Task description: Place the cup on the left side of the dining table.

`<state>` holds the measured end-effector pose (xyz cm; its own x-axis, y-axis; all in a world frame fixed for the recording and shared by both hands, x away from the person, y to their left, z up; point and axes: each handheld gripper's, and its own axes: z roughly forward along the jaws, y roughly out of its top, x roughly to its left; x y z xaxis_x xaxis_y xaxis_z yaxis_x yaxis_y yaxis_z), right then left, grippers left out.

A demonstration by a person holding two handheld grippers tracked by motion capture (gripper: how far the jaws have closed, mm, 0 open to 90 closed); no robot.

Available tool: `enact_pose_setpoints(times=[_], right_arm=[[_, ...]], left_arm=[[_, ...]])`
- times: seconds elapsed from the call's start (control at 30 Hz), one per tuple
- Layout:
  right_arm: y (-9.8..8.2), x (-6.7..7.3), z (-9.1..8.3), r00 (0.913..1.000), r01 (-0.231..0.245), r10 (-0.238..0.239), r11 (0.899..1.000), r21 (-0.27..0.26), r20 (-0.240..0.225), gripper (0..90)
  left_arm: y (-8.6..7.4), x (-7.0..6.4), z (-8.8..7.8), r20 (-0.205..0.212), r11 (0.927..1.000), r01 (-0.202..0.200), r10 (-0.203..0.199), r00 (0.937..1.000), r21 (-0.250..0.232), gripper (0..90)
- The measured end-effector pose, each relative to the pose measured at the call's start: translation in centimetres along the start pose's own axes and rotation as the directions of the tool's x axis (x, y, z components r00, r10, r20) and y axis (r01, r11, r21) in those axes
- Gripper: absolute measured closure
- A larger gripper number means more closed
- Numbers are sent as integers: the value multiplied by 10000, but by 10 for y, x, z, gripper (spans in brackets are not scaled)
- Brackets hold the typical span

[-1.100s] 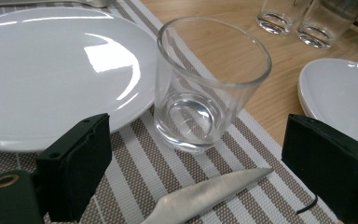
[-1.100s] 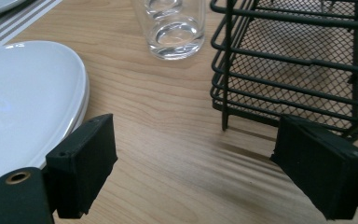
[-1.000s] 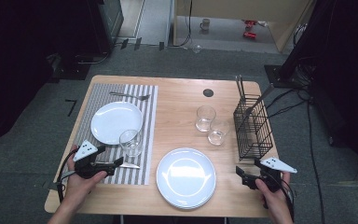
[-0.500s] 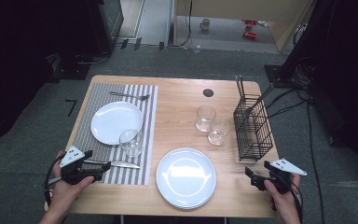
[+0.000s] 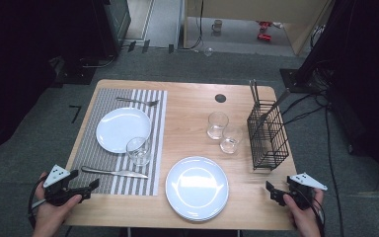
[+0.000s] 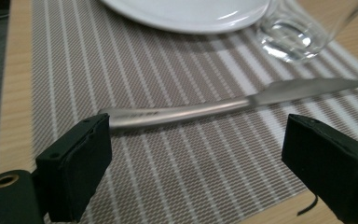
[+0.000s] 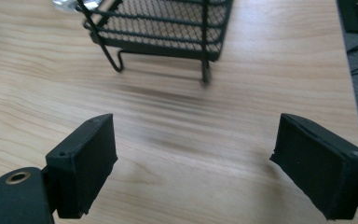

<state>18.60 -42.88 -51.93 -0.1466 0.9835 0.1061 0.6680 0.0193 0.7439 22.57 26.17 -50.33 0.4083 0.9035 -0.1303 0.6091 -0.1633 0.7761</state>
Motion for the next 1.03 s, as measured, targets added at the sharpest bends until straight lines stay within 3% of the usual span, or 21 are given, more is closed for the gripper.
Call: enact_pose_setpoints(times=[0.2, 0.33, 0.73, 0.8, 1.03], right_arm=[[-6, -4, 2, 9991, 156, -161, 9998, 130, 404, 123], [-6, -1, 3, 9964, 445, -461, 9987, 237, 708, 120], [-7, 2, 4, 9969, 438, -456, 9986, 291, 636, 100], [-7, 2, 4, 9969, 434, -452, 9986, 296, 638, 100], [-7, 2, 3, 9969, 431, -449, 9986, 296, 638, 100]], left_arm=[[-10, 5, 2, -619, 9990, -67, 94, 9980, 443, 90], [-12, 7, 4, -755, 9982, -81, 126, 9971, 589, 90], [-14, 4, 5, -1133, 9987, 28, 30, 9936, 510, 103], [-14, 3, 5, -1313, 9987, 4, 62, 9913, 500, 140], [-14, 1, 6, -1424, 9983, -110, 192, 9896, 581, 140]])
